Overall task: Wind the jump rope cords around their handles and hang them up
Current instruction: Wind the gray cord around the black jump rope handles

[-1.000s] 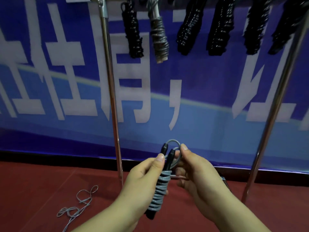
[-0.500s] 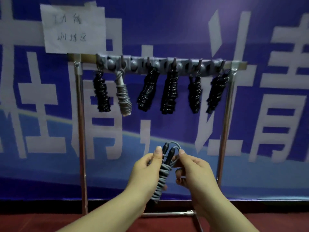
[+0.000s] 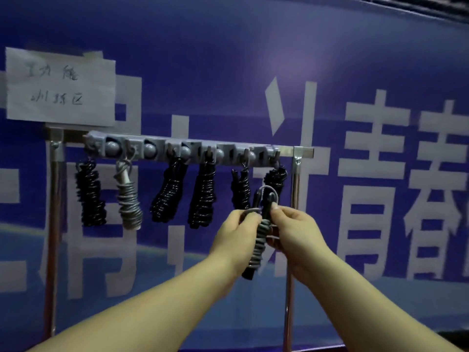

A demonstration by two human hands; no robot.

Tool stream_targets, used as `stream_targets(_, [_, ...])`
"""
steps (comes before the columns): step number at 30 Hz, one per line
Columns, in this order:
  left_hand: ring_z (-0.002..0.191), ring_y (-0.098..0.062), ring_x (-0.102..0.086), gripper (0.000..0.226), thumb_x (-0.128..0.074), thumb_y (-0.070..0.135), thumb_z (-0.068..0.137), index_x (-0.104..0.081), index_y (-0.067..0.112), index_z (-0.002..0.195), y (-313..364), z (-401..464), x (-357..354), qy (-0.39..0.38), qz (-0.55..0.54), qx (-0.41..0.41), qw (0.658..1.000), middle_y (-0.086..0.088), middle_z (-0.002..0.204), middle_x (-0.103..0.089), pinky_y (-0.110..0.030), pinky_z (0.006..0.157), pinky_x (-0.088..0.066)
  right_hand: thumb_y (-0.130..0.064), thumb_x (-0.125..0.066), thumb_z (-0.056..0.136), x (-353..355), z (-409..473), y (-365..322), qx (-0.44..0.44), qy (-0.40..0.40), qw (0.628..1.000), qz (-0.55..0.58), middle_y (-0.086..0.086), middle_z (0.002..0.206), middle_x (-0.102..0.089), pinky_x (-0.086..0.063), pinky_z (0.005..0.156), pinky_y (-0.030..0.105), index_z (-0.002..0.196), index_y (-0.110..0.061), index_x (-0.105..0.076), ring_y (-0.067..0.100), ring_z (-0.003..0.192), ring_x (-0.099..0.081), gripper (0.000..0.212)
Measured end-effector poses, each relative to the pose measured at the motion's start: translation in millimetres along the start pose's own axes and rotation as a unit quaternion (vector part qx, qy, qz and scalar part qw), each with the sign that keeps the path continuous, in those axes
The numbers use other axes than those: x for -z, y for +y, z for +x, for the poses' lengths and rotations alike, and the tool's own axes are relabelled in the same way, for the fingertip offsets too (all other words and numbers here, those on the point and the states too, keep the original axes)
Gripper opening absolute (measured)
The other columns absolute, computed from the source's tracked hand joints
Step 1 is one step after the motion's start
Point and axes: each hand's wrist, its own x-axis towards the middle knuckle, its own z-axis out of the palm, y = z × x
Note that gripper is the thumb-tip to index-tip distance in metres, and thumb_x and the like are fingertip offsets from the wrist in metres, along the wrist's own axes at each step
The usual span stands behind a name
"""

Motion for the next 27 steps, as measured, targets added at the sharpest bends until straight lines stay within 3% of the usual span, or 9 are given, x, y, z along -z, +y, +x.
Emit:
stream_targets(4, [0.063,-0.015,-0.062,0.020,-0.054,0.038,0.099,-0.062,0.021,0.106,19.8,25.7,-14.7,-0.003,-0.007,-0.028,1.000,-0.005,0.085,-0.070,-0.026,0.049,-0.051,-0.023,-0.057,0.101,7.5,30.2,-19.1,0.030,0.033,0.999,-0.007,0.002,0.076,-0.072,-0.050,0.057,0.023,0.097,-0.010,-0.072,0.010,0.062,-0.064,0.021])
stream_targets(6, [0.070,-0.016,-0.067,0.025,-0.054,0.045,0.100,-0.061,0.022,0.108,27.2,38.8,-21.3,-0.002,0.002,-0.036,0.999,-0.006,0.094,-0.072,-0.025,0.050,-0.052,-0.024,-0.057,0.100,11.0,43.4,-28.2,0.041,0.042,0.998,-0.026,0.004,0.080,-0.074,-0.052,0.058,0.025,0.098,-0.011,-0.072,0.012,0.067,-0.068,0.020])
stream_targets(9, [0.089,-0.026,-0.073,0.034,-0.053,0.054,0.098,-0.063,0.023,0.108,37.8,58.4,-30.8,-0.001,0.006,-0.040,0.999,-0.008,0.099,-0.074,-0.036,0.068,-0.061,-0.027,-0.059,0.100,16.6,63.7,-40.1,0.062,0.059,0.995,-0.051,0.007,0.083,-0.076,-0.061,0.072,0.039,0.094,-0.013,-0.073,0.021,0.078,-0.071,0.020])
stream_targets(11, [0.093,-0.030,-0.073,0.036,-0.053,0.056,0.097,-0.066,0.023,0.107,45.1,67.9,-35.7,-0.002,-0.005,-0.035,0.999,-0.008,0.098,-0.075,-0.048,0.081,-0.062,-0.030,-0.060,0.099,19.1,75.5,-47.2,0.073,0.074,0.993,-0.060,0.007,0.081,-0.075,-0.060,0.071,0.038,0.091,-0.013,-0.073,0.020,0.073,-0.069,0.023])
stream_targets(13, [0.093,-0.031,-0.073,0.036,-0.055,0.055,0.097,-0.068,0.023,0.107,53.3,74.3,-39.8,-0.002,-0.018,-0.036,0.999,-0.008,0.098,-0.076,-0.053,0.084,-0.060,-0.031,-0.062,0.097,22.4,88.2,-53.3,0.078,0.093,0.991,-0.061,0.006,0.081,-0.075,-0.059,0.069,0.036,0.091,-0.014,-0.073,0.018,0.072,-0.069,0.021])
stream_targets(17, [0.090,-0.030,-0.074,0.038,-0.059,0.056,0.094,-0.072,0.020,0.094,65.9,88.0,-46.8,0.016,-0.001,-0.045,0.999,-0.008,0.091,-0.077,-0.053,0.084,-0.061,-0.034,-0.068,0.092,26.9,110.9,-61.6,0.073,0.130,0.985,-0.084,0.007,0.078,-0.074,-0.059,0.074,0.045,0.087,-0.017,-0.074,0.021,0.066,-0.066,0.019])
stream_targets(21, [0.086,-0.031,-0.074,0.046,-0.057,0.058,0.094,-0.069,0.014,0.094,69.6,95.3,-48.8,0.039,-0.009,0.003,0.999,-0.013,0.093,-0.075,-0.050,0.083,-0.061,-0.030,-0.073,0.089,28.1,118.7,-64.8,0.027,0.131,0.987,-0.090,0.010,0.071,-0.070,-0.054,0.061,0.033,0.082,-0.010,-0.074,0.021,0.059,-0.061,0.021])
stream_targets(27, [0.085,-0.030,-0.074,0.047,-0.059,0.058,0.093,-0.067,0.011,0.097,51.9,97.3,-52.1,0.042,-0.001,0.044,0.998,-0.012,0.094,-0.074,-0.048,0.084,-0.061,-0.028,-0.072,0.090,33.2,114.8,-50.3,-0.021,0.100,0.993,-0.061,0.009,0.070,-0.067,-0.051,0.058,0.029,0.089,-0.006,-0.072,0.018,0.058,-0.059,0.023])
